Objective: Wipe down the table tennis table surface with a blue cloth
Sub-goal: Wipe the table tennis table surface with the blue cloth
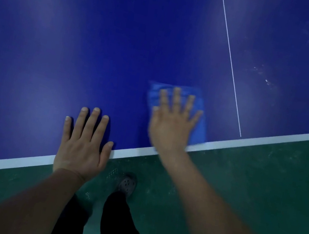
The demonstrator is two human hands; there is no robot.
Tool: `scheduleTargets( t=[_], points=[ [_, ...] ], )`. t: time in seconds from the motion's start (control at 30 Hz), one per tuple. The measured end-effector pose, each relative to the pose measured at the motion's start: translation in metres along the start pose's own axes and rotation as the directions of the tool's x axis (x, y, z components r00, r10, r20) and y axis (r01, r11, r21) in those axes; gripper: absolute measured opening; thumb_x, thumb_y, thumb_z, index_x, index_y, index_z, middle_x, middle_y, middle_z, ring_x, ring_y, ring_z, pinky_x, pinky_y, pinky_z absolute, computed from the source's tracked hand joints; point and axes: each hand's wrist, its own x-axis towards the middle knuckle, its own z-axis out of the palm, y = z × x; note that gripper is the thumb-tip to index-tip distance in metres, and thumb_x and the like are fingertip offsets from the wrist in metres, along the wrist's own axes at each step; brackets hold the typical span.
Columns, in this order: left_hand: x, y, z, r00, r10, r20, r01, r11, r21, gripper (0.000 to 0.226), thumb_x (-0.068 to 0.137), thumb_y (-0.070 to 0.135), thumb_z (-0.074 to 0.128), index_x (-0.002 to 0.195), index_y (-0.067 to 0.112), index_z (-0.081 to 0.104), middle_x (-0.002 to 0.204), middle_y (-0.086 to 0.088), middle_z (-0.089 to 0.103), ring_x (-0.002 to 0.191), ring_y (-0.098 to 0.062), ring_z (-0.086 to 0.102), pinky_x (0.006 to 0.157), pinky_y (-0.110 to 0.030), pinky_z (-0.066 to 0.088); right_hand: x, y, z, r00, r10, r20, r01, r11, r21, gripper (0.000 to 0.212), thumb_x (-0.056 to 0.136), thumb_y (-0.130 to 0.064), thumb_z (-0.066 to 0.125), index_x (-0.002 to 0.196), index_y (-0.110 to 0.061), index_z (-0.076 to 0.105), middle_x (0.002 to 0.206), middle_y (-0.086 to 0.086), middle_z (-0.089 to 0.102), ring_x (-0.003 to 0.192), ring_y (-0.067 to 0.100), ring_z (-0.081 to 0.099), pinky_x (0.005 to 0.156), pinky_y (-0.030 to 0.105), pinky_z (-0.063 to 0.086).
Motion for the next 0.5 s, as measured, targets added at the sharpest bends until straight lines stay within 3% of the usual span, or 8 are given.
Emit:
scheduleTargets(
  t=[0.1,0.17,0.23,0.3,0.4,0.47,0.5],
  points=[
    [0.000,0.001,0.000,1.000,0.003,-0.029,-0.003,1.000,-0.007,0.069,0.098,0.049,0.031,0.155,0.010,0.033,0.163,-0.014,0.027,0.153,-0.036,0.016,0.121,-0.061,0.011,0.015,-0.063,0.004,0.929,-0.370,0.024,0.370,0.929,-0.002,0.057,0.104,-0.051,0.022,0.158,-0.038,0.018,0.168,-0.004,0.007,0.154,0.034,-0.002,0.117,0.066,-0.004],
    [0.000,0.002,0.000,1.000,0.002,-0.030,-0.002,1.000,0.001,0.069,0.098,0.049,0.031,0.155,0.009,0.033,0.163,-0.014,0.027,0.152,-0.036,0.017,0.121,-0.061,0.012,0.052,-0.061,0.002,0.881,-0.472,0.039,0.474,0.879,-0.053,0.056,0.103,-0.052,0.022,0.157,-0.040,0.020,0.168,-0.007,0.011,0.154,0.032,0.001,0.118,0.065,0.000],
    [0.000,0.002,0.000,1.000,-0.003,-0.010,0.003,1.000,0.022,0.070,0.099,0.050,0.029,0.156,0.010,0.031,0.163,-0.013,0.025,0.153,-0.035,0.015,0.121,-0.061,0.012,0.098,-0.028,-0.007,0.926,-0.376,0.004,0.375,0.923,-0.086,0.056,0.102,-0.051,0.021,0.157,-0.041,0.021,0.167,-0.008,0.014,0.154,0.032,0.005,0.118,0.066,0.003],
    [0.000,0.001,-0.001,1.000,-0.006,0.003,0.006,1.000,0.026,0.069,0.099,0.051,0.027,0.156,0.010,0.029,0.164,-0.013,0.024,0.153,-0.034,0.013,0.121,-0.061,0.011,0.139,0.023,-0.024,0.989,-0.136,-0.049,0.133,0.989,-0.072,0.055,0.102,-0.050,0.021,0.157,-0.041,0.019,0.168,-0.007,0.013,0.154,0.032,0.006,0.118,0.067,0.004],
    [0.000,0.002,-0.002,1.000,0.003,0.004,-0.003,1.000,0.013,0.069,0.099,0.051,0.026,0.155,0.010,0.031,0.163,-0.014,0.025,0.153,-0.035,0.015,0.121,-0.062,0.012,0.158,0.078,-0.043,0.977,0.214,-0.001,-0.214,0.975,0.061,0.056,0.104,-0.050,0.016,0.159,-0.039,0.010,0.169,-0.006,0.002,0.154,0.032,-0.005,0.118,0.067,-0.001],
    [0.000,0.002,-0.002,1.000,0.002,-0.002,-0.002,1.000,0.005,0.070,0.098,0.050,0.028,0.154,0.008,0.034,0.163,-0.014,0.027,0.152,-0.036,0.017,0.120,-0.062,0.013,0.149,0.063,-0.040,0.959,0.283,-0.019,-0.281,0.957,0.074,0.057,0.105,-0.049,0.016,0.160,-0.038,0.008,0.169,-0.004,0.000,0.154,0.034,-0.006,0.117,0.067,-0.002],
    [0.001,0.002,-0.002,1.000,0.002,-0.004,-0.002,1.000,0.004,0.070,0.098,0.049,0.028,0.154,0.008,0.035,0.162,-0.015,0.027,0.152,-0.037,0.017,0.120,-0.062,0.014,0.138,0.043,-0.034,0.969,0.247,-0.029,-0.245,0.967,0.064,0.056,0.105,-0.049,0.017,0.160,-0.038,0.009,0.169,-0.004,0.000,0.154,0.034,-0.006,0.117,0.067,-0.001]
  ],
)
